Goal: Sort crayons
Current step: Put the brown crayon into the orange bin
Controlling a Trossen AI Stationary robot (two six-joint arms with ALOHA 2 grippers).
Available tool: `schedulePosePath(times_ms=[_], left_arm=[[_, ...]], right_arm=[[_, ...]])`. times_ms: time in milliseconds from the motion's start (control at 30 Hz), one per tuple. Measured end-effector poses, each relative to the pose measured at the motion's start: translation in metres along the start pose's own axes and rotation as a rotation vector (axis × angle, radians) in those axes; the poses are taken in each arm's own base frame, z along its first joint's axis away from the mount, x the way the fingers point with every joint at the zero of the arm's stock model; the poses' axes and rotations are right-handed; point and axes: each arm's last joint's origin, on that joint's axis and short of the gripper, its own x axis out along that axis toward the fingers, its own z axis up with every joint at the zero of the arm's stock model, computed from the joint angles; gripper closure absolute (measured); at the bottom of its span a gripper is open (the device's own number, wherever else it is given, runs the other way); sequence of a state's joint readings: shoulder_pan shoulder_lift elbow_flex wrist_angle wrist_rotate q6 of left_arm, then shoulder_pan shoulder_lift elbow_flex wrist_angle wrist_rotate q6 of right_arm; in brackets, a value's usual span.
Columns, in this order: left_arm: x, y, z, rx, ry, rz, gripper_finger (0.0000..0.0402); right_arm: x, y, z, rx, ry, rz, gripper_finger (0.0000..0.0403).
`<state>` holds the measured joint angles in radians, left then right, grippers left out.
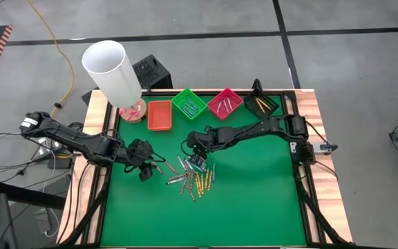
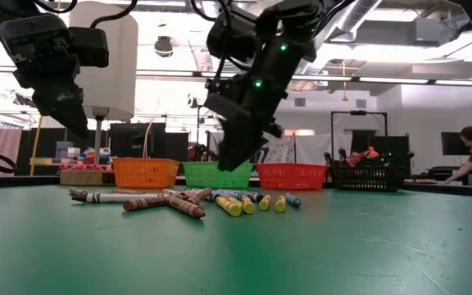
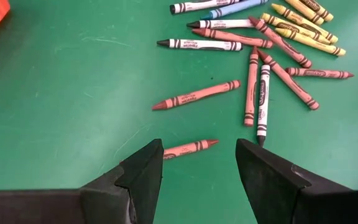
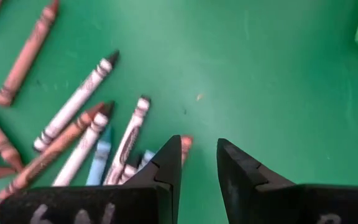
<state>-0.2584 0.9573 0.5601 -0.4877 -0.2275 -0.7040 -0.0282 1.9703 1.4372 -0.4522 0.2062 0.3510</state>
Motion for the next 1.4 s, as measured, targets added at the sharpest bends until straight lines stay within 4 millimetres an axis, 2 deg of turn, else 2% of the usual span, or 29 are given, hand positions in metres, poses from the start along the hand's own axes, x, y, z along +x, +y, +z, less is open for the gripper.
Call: schedulePosePath(times_ms=[167, 433, 700, 933, 1400], left_arm=[[0.0, 0.0, 0.0, 0.0, -0.009, 0.011, 0.021], [0.0, 0.001, 0.0, 0.0, -0.014, 0.017, 0.021], [0.0, 0.001, 0.0, 0.007, -0.016, 0.02, 0.021], [0.0, 0.001, 0.001, 0.009, -0.027, 0.033, 0.021], [0.0, 0.001, 0.001, 0.01, -0.032, 0.039, 0.021]], right_arm=[[0.001, -0.002, 0.0, 0.002, 0.006, -0.006, 0.0305], [0.024, -0.002, -0.01, -0.007, 0.057, -0.025, 0.0305], [0.024, -0.002, -0.01, -0.014, 0.06, -0.025, 0.0305], [0.016, 0.001, -0.002, -0.036, -0.003, -0.002, 0.0305], [0.017, 0.003, -0.006, -0.068, 0.02, -0.004, 0.0305]])
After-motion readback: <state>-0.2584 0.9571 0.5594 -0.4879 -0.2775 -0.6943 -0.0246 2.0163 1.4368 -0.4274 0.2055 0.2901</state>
